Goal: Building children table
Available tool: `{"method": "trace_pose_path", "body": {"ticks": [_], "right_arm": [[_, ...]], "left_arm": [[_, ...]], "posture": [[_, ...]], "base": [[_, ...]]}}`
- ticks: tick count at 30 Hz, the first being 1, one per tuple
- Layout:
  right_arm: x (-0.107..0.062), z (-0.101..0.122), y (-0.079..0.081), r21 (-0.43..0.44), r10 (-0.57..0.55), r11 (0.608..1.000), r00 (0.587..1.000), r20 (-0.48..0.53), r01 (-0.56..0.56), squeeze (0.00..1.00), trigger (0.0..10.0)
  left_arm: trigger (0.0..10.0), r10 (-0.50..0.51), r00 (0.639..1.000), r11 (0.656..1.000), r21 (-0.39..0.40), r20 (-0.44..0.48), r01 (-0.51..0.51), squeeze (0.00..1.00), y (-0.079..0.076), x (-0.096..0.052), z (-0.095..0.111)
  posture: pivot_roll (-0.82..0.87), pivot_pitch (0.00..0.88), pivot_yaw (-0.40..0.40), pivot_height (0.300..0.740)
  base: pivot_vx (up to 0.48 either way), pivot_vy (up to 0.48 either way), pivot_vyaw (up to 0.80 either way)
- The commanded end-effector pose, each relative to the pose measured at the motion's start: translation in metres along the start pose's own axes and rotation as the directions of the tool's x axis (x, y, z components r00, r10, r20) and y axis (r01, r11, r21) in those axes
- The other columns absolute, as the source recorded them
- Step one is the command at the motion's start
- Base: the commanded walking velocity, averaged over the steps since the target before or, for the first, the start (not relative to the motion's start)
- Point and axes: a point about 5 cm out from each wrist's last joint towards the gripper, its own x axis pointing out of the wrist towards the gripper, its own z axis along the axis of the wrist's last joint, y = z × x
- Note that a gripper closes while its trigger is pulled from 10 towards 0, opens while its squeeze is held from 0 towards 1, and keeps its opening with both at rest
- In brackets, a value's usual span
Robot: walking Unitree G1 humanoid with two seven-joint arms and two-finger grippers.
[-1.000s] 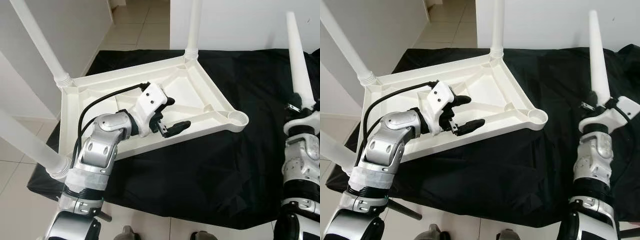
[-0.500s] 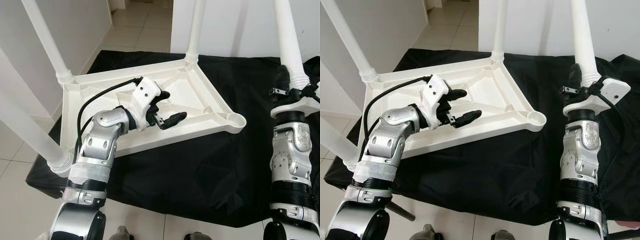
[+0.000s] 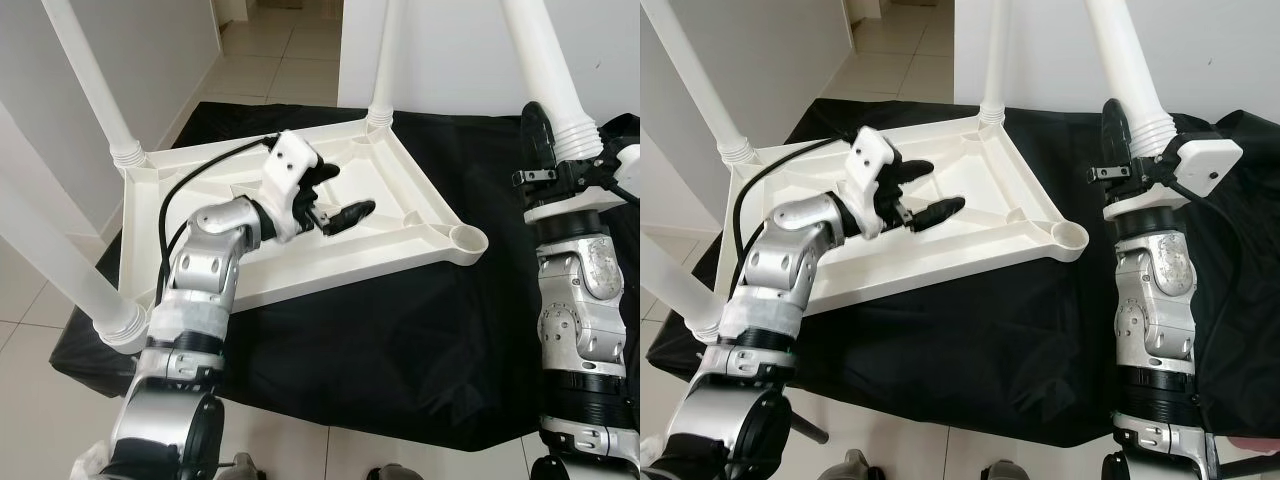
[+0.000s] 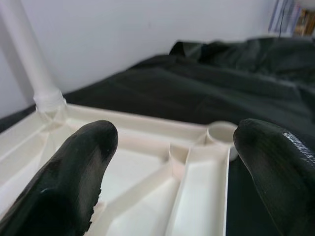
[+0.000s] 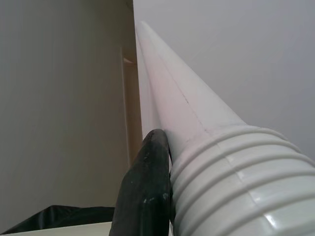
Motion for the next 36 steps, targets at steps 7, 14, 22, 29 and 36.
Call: {"method": "trace_pose_path", "body": {"ticks": [7,14,22,29,36], "right_arm": [[0.001,-0.013,0.013,0.153,0.074,0.986,0.996,-0.047,-0.066,0.0,10.0],[-0.011,-0.036,0.03,0.256,0.154,0.96,0.978,-0.139,-0.115,0.0,10.0],[-0.019,-0.046,0.045,0.297,0.22,0.941,0.959,-0.176,-0.161,0.0,10.0],[-0.03,-0.058,0.069,0.308,0.308,0.923,0.923,-0.231,-0.231,0.0,10.0],[-0.042,-0.068,0.088,0.321,0.359,0.909,0.891,-0.276,-0.267,0.0,10.0]], "left_arm": [[10.0,0.22,0.975,0.926,-0.319,0.014,-0.204,1.0,0.023,0.003,-0.001],[10.0,0.298,0.954,0.803,-0.532,-0.031,-0.268,0.96,0.05,0.006,0.01],[10.0,0.332,0.941,0.658,-0.698,-0.067,-0.282,0.0,0.061,0.004,0.009],[10.0,0.326,0.941,0.575,-0.771,-0.091,-0.274,0.0,0.065,0.006,0.01],[10.0,0.32,0.946,0.554,-0.799,-0.057,-0.235,0.0,0.069,0.007,0.019]], "posture": [[-0.09,0.0,-0.018,0.74],[-0.09,0.0,-0.022,0.74],[-0.09,0.0,-0.004,0.74],[-0.1,0.0,0.013,0.74],[-0.1,0.0,0.018,0.74]], "base": [[0.0,0.0,0.0],[0.0,0.0,0.0],[0.0,0.0,0.0],[0.0,0.0,0.0],[0.0,0.0,0.0]]}}
